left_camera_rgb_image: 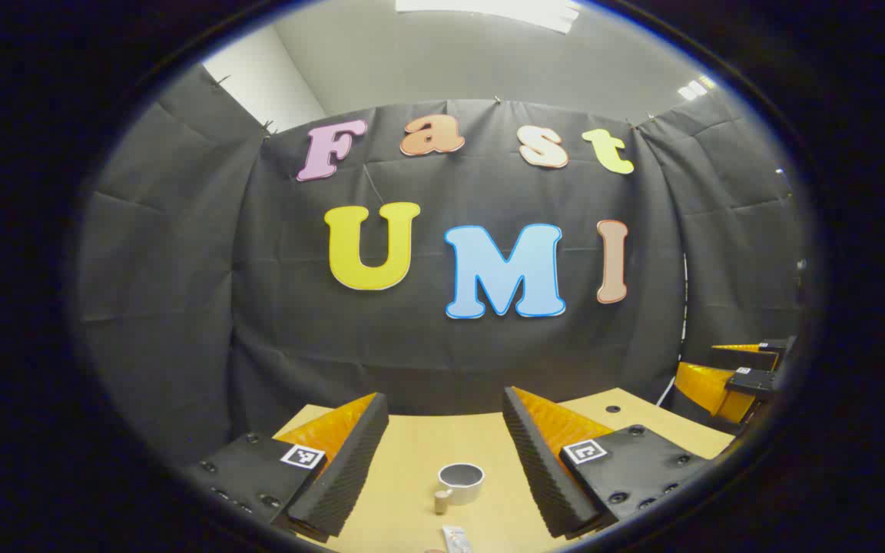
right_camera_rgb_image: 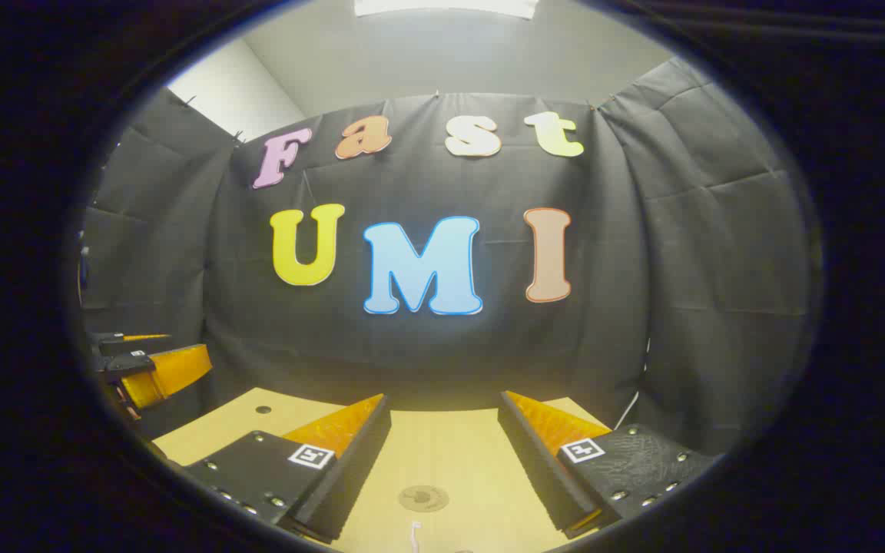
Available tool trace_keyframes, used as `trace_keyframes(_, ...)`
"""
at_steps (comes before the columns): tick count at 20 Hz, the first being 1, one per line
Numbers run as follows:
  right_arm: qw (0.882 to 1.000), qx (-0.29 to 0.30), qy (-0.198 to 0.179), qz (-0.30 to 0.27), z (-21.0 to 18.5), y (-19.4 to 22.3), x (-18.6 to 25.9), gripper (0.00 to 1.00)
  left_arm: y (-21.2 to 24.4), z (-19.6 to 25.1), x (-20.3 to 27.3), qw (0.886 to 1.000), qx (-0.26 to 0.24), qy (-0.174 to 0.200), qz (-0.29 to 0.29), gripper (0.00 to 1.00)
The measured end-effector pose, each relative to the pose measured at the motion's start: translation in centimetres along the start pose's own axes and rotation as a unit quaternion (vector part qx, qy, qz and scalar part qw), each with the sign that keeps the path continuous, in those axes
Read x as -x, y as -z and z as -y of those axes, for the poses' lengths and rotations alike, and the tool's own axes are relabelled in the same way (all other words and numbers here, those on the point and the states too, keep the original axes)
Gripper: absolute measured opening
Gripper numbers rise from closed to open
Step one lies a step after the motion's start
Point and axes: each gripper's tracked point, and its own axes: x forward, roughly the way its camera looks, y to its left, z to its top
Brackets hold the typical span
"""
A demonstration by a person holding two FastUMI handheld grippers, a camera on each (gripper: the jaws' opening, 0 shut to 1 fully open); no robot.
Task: Put the toothbrush and toothpaste on the desktop into the cup, then pick up the cup and place it on the coaster on the desktop.
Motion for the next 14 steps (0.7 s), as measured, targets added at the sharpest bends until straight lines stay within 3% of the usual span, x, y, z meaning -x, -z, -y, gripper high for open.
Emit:
trace_keyframes(5, 1.0, 0.005, -0.011, 0.0, -0.8, 0.0, 0.0, 0.91, 0.3, 0.9, -0.1, 1.0, -0.004, 0.009, -0.005, 0.97)
trace_keyframes(14, 0.997, 0.006, -0.028, -0.066, -1.0, 4.0, -0.4, 0.91, 3.9, 2.0, -0.2, 0.999, 0.003, 0.013, -0.052, 0.97)
